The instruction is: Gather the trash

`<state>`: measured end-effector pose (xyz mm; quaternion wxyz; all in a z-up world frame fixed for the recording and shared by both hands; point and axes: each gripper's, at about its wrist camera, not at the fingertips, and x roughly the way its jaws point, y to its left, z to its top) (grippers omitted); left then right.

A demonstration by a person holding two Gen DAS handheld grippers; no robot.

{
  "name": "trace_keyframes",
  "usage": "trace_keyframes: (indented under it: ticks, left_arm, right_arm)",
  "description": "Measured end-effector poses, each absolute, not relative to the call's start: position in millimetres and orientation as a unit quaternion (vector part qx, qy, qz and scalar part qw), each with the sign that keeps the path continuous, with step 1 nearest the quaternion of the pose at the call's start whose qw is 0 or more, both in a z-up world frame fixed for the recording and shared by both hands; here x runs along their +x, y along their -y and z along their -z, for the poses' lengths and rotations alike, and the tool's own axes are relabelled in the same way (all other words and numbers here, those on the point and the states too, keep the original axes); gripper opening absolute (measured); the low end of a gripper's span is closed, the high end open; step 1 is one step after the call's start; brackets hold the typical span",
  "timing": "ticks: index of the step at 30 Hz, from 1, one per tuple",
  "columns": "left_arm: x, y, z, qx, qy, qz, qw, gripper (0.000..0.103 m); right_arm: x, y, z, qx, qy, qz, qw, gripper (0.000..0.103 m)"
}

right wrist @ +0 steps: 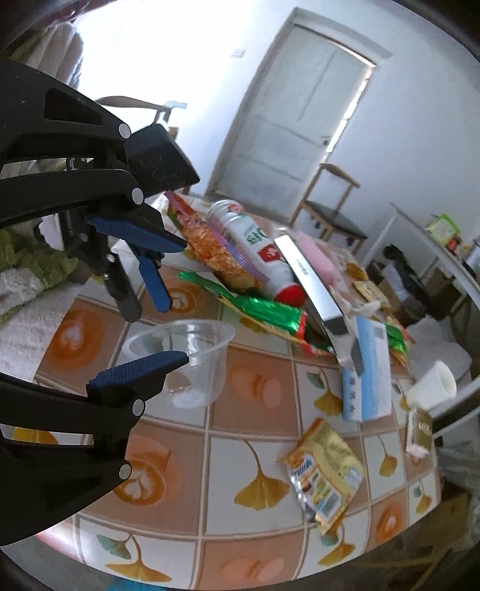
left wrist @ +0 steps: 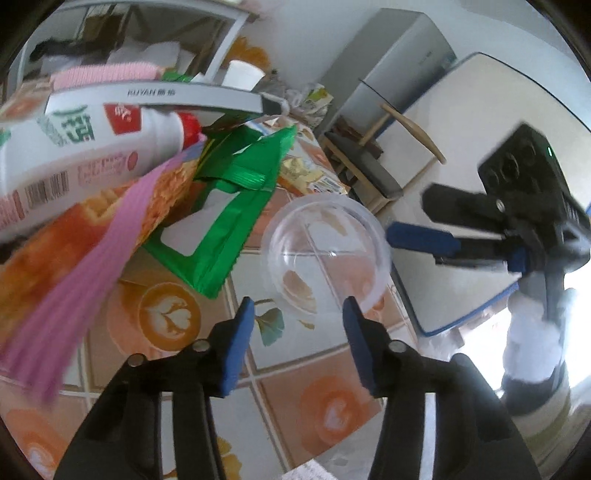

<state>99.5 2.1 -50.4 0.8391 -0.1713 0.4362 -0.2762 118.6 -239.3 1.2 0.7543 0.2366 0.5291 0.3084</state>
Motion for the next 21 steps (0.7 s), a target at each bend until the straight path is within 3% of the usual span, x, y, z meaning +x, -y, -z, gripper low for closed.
trace_keyframes:
  ticks: [15,21]
  left_arm:
    - [111.4,24.2,52.3,-0.169,-0.452,0.247,0.84,0.007]
    - [103.5,26.5,45.6,-0.145,-0.444,0.238,0.851,0.005]
  right_arm:
    - [108.5,267.4,14.7,0.287,-0.519,-0.319,0.739,0.051]
    - [104.8,292.6,-10.6,0.334,-0.458,-0.364,0.739,0.052]
